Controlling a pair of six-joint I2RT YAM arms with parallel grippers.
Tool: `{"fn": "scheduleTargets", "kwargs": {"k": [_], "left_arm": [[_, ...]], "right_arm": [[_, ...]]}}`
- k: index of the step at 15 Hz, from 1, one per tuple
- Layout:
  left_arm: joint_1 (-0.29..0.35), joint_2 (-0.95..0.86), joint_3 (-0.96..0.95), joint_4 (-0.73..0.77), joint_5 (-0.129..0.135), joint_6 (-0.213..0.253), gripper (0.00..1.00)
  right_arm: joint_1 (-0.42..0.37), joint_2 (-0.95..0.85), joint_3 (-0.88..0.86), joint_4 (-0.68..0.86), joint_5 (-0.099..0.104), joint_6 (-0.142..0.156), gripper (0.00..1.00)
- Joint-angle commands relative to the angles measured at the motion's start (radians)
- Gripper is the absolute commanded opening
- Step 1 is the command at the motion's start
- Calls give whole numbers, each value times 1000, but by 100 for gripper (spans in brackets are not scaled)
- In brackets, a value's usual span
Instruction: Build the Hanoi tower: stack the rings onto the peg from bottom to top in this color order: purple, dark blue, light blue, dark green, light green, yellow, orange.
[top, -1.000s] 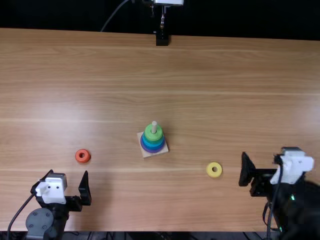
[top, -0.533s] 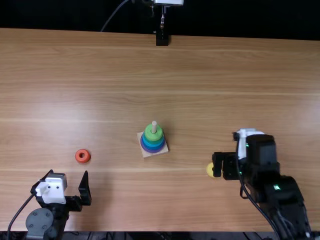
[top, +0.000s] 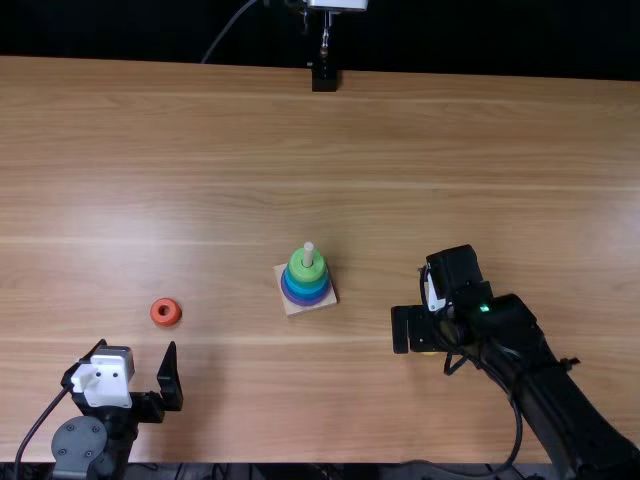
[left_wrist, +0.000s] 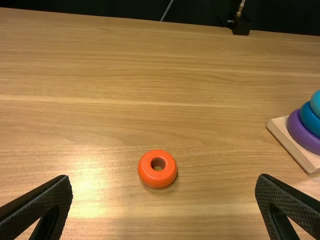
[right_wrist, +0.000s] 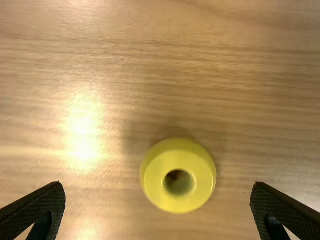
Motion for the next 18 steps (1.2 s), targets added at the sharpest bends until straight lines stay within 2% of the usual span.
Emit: {"fn": "scheduleTargets", "kwargs": {"k": [1, 2, 5, 8, 12, 13, 16, 18], "left_arm": [[12, -12, -119, -76, 8, 8, 100], [14, -12, -119, -76, 8, 8, 100], [14, -12, -119, -76, 8, 8, 100], [14, -12, -119, -76, 8, 8, 100], [14, -12, -119, -76, 8, 8, 100], [14, -12, -119, -76, 8, 8, 100], [14, -12, -119, -76, 8, 8, 100], [12, -12, -119, -76, 8, 8, 100]], "right_arm": [[-1, 43, 44, -1, 29, 33, 100], [-1, 60, 46, -1, 37, 33, 100], [-1, 99, 44, -10, 39, 36, 100], [-1, 106, 33, -12, 39, 68, 100], [-1, 106, 15, -12, 39, 69, 100], [-1, 108, 10, -12, 48, 69, 100], [-1, 111, 6, -10, 114, 69, 100], [-1, 111, 6, -12, 125, 71, 100]]}}
